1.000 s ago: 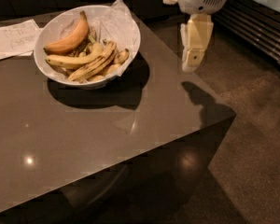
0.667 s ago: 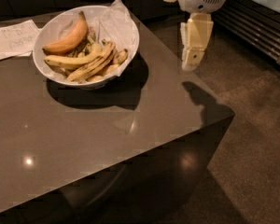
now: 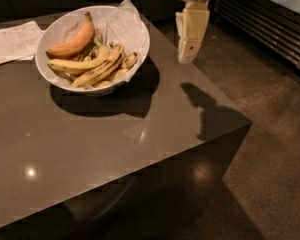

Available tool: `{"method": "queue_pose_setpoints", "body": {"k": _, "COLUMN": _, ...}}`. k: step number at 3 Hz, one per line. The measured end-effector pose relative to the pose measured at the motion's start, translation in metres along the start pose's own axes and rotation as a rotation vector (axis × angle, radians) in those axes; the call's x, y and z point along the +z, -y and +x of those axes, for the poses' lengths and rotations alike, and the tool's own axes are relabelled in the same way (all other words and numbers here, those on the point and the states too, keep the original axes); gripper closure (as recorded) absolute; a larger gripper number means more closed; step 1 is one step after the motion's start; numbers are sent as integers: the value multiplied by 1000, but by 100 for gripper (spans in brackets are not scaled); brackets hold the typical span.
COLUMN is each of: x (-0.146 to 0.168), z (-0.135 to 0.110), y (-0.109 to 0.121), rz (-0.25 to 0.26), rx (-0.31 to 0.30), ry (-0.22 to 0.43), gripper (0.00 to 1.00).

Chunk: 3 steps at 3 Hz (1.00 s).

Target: Pick banana from white bowl

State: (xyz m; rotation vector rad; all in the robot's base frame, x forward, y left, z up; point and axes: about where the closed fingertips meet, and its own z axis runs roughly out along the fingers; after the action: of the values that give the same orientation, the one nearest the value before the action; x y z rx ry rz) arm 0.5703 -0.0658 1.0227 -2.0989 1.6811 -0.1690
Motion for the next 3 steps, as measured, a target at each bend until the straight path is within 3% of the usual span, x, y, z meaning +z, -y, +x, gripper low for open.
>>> {"method": "queue_pose_setpoints", "body": {"k": 1, "x": 12, "z": -32, "y": 26, "rz": -4, "rx": -92, "ry": 32, "gripper": 0}}
{"method": "queue_pose_setpoints", "body": {"k": 3, "x": 55, "z": -71, "y": 44, "rz": -73, "rx": -217, "ry": 47, "gripper": 27}}
